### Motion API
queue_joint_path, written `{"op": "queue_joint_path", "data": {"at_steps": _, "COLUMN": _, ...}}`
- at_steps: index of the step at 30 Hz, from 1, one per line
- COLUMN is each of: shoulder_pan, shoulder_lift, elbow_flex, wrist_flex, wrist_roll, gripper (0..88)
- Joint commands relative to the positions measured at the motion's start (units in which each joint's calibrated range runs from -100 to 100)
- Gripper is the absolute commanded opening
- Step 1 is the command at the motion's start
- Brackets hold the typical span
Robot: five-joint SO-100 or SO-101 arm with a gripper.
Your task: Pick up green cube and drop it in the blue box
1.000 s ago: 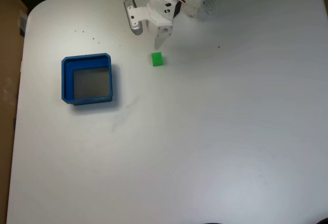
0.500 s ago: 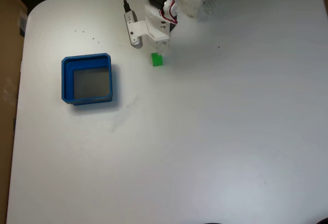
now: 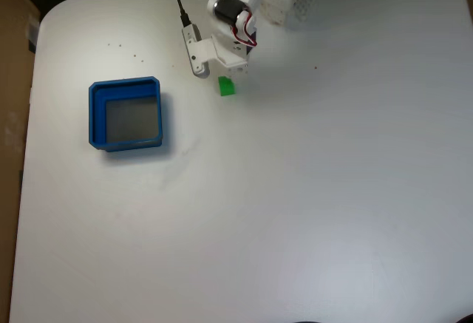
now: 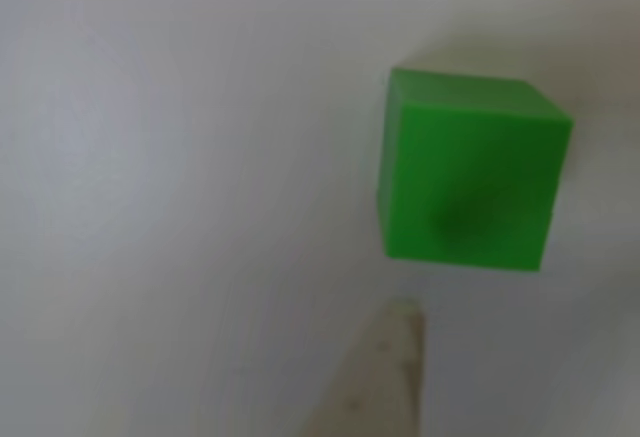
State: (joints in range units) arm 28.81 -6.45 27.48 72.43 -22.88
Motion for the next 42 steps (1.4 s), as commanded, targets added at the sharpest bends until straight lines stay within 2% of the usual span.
{"op": "queue_joint_path", "data": {"at_steps": 1, "shoulder_pan": -0.05, "shoulder_lift": 0.31, "elbow_flex": -1.83, "wrist_flex": -4.9, "wrist_roll": -0.15, "gripper": 31.3}}
{"op": "queue_joint_path", "data": {"at_steps": 6, "shoulder_pan": 0.1, "shoulder_lift": 3.32, "elbow_flex": -1.83, "wrist_flex": -9.27, "wrist_roll": -0.15, "gripper": 31.3}}
{"op": "queue_joint_path", "data": {"at_steps": 42, "shoulder_pan": -0.34, "shoulder_lift": 8.83, "elbow_flex": -1.83, "wrist_flex": -11.24, "wrist_roll": -0.15, "gripper": 31.3}}
